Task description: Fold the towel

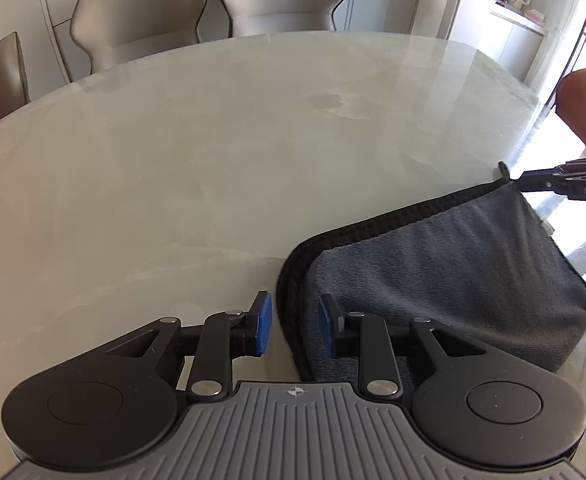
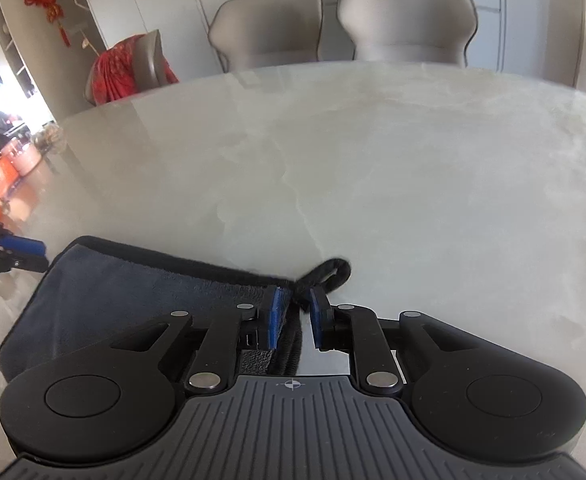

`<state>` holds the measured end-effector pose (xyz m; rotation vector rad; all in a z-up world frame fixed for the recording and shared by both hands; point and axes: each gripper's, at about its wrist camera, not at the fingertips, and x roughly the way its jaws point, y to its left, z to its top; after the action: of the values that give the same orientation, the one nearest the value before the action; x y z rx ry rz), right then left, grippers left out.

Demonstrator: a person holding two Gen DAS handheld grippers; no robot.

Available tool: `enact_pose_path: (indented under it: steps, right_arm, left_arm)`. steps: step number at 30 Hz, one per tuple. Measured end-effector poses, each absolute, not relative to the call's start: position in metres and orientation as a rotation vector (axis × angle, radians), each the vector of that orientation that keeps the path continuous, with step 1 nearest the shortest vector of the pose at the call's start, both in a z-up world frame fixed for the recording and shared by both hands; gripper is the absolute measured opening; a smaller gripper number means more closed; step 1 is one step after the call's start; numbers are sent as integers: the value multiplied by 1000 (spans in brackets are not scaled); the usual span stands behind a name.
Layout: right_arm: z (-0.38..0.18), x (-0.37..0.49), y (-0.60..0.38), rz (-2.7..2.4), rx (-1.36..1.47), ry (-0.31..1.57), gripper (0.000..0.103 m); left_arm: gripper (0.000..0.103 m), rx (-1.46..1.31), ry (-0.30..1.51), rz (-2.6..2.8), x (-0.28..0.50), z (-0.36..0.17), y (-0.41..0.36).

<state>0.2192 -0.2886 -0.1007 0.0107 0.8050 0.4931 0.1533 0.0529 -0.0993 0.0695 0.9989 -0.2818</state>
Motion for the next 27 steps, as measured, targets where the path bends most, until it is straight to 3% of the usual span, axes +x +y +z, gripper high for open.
enact_pose_path:
  steps: [2, 5, 9, 11, 13, 21, 27]
  right_arm:
    - [-90, 208, -288, 502, 27, 764, 27]
    - [-80, 190, -281, 552, 48, 763, 32]
    - [-88, 159, -263, 705, 49, 871, 32]
    - [-96, 144, -258, 737, 52, 914, 32]
    - [-102, 134, -259, 734, 65, 945, 32]
    - [-118, 131, -284, 633, 174, 1000, 32]
    - [-122, 130, -301, 583, 182, 993, 20]
  left_arm:
    - [34, 61, 987, -312, 149, -96, 47]
    - [35, 55, 989, -362, 141, -96, 36]
    - [36, 23, 1017, -423, 122, -100, 20]
    - [48, -1, 1043, -455, 114, -103, 14]
    - [52, -11, 1068, -474, 107, -107, 10]
    - [53, -45, 1117, -447, 85, -121, 18]
    - [52, -44, 1115, -416, 74, -123, 30]
